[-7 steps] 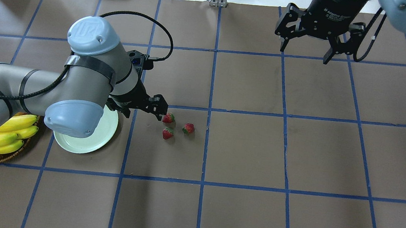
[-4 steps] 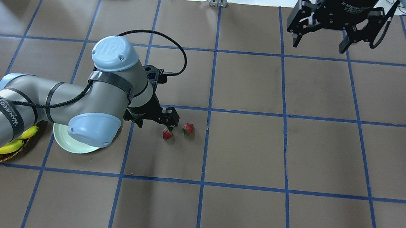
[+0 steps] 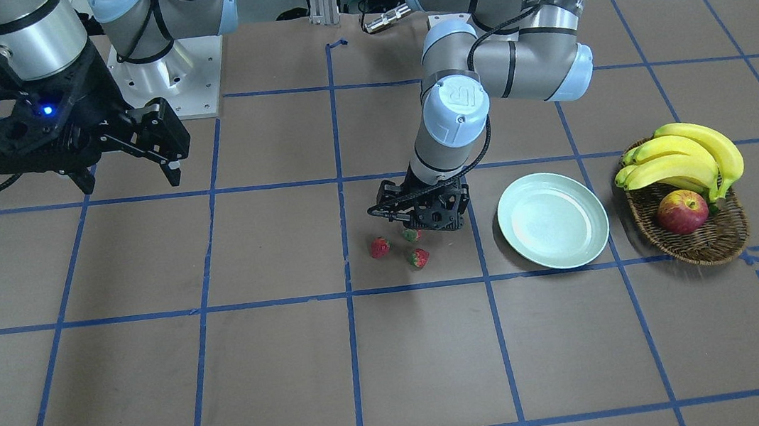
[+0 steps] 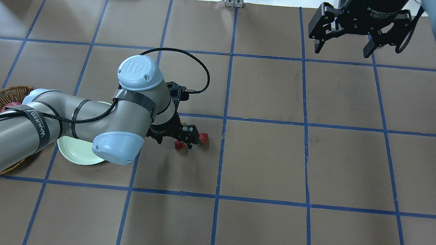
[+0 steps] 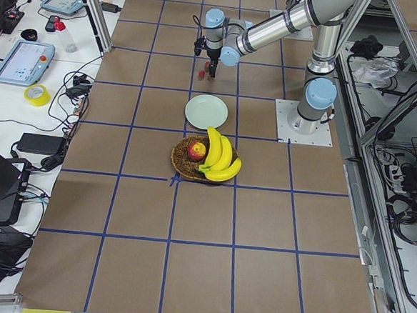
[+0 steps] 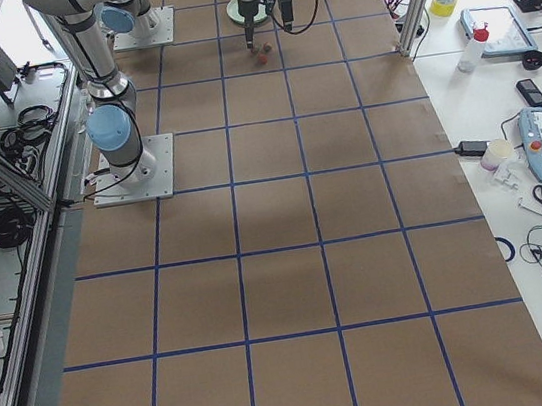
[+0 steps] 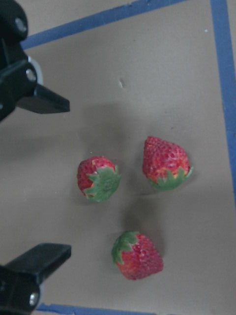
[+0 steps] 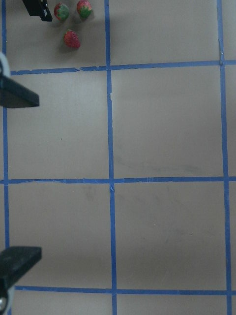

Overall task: Collect all strawberries into plate
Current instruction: 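Lower the left gripper and grasp the strawberry nearest the plate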

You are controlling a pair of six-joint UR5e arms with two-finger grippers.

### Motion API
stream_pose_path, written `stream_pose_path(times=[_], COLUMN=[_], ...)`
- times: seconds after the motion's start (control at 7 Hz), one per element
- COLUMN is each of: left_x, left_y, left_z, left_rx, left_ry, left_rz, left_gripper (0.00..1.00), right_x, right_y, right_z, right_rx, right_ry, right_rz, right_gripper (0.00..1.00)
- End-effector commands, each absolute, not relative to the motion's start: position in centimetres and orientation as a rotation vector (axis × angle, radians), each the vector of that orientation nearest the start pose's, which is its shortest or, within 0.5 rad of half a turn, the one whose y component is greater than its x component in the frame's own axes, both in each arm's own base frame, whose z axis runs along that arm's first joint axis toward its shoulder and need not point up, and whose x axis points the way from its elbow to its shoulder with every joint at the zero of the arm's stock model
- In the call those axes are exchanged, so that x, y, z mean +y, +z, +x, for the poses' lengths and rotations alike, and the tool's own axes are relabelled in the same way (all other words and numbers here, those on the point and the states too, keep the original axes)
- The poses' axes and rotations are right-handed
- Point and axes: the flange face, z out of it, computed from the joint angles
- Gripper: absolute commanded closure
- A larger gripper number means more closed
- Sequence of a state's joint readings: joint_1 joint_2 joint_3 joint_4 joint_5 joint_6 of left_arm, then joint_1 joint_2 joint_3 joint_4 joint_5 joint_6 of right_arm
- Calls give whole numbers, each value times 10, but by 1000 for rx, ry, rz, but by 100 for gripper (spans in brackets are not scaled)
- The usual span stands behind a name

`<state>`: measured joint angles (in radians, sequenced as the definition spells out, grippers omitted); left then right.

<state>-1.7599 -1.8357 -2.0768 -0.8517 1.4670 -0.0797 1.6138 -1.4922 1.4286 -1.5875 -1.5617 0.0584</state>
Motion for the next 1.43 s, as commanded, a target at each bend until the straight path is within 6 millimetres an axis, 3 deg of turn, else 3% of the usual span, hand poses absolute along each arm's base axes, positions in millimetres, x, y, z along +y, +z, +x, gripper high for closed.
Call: stream_pose_path(times=[0.0,0.29,0.43,0.57,1.0,1.29], left_x=[-452,-455,-455,-457,-459,-457], left_y=[177,171,172,173,203,237], left_z=[-234,-235,-235,-235,-229,-217], left_rx=[3225,3229,3229,3230,3221,3126], left_ry=[147,136,133,126,41,71], left_rz=[177,182,190,198,219,242], left_gripper=[20,53,87,100,100,100], right_x=[-529,-531,-531,-531,-531,-530], right_y=[519,522,522,522,522,522], right_z=[157,157,157,158,156,156], right_rx=[3129,3120,3119,3116,3125,3125], right_ry=[-143,-183,-181,-180,-182,-179], right_rz=[26,47,47,47,50,48], right_gripper=[0,0,0,0,0,0])
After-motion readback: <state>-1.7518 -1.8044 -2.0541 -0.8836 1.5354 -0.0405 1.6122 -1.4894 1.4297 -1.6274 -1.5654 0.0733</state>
